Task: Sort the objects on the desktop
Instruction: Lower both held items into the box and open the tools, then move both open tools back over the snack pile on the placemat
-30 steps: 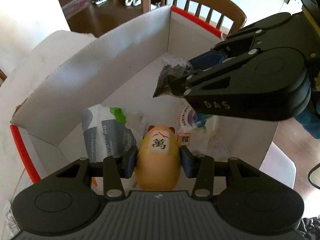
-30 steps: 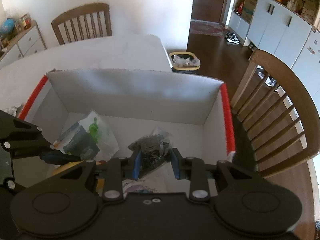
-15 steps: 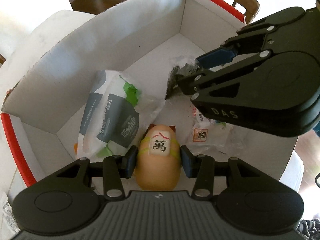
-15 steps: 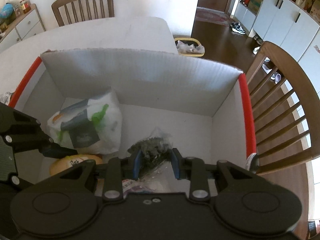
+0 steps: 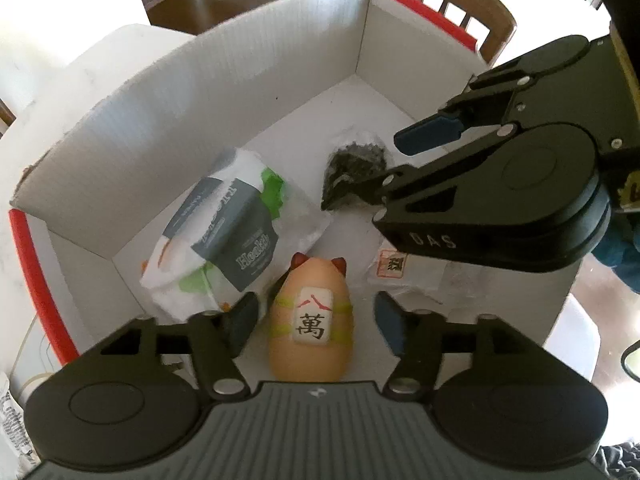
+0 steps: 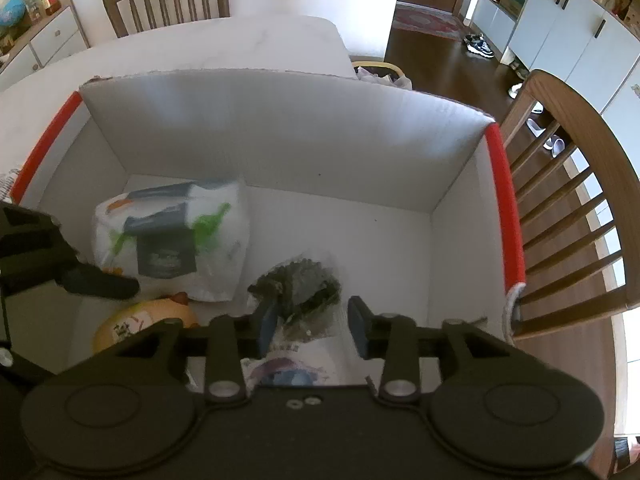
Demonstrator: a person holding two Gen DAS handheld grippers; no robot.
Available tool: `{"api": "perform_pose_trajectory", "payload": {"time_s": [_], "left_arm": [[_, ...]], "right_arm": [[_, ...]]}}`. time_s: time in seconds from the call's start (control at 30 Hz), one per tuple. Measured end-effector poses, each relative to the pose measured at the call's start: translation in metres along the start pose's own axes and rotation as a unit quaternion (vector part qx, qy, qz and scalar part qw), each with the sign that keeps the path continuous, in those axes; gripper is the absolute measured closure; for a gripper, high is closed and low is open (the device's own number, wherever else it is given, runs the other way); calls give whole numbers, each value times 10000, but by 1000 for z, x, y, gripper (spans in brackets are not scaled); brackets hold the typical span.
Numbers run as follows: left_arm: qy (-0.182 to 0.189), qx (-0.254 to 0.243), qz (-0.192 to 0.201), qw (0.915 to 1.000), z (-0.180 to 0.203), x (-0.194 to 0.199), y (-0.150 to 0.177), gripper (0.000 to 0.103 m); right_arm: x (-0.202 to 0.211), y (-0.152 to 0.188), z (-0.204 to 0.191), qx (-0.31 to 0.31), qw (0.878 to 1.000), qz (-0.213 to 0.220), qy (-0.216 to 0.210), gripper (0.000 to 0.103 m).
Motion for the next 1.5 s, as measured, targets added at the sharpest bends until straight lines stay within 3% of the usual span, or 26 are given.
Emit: {"api": "perform_pose_trajectory", "payload": {"time_s": [0.23,0.4,0.77,1.2,1.33,1.5], "left_arm": [[29,126,294,9995,-1,23,8,37],[5,251,538,9982,0,29,-5,37],[80,457,1010,9938,7,61,12,37],[191,572,1351,9890,15,88,32,37],[220,630,1465,9870,15,93,44,31],[169,688,1607,9845,12,99,60,24]], "right_arm": [[26,5,5,13,9996,244,-126,54],[47,7,7,10,9989,419,-206,54],[91,17,11,-117,9956,854,-377,53],[119,29,2,-336,9923,1067,-531,52],[128,36,-2,-339,9889,1298,-636,30],[139,41,-8,-359,9860,1486,-660,26]]}}
Point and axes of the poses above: each gripper's, at about its wrist camera, not at the fingertips, and x roughly against the way its jaws point, z to its right, y to its underside, the point moved 2 cm from there along -x, roughly the way its jaws point, and after that the axes turned 4 degrees about y, right-handed, at the moved point
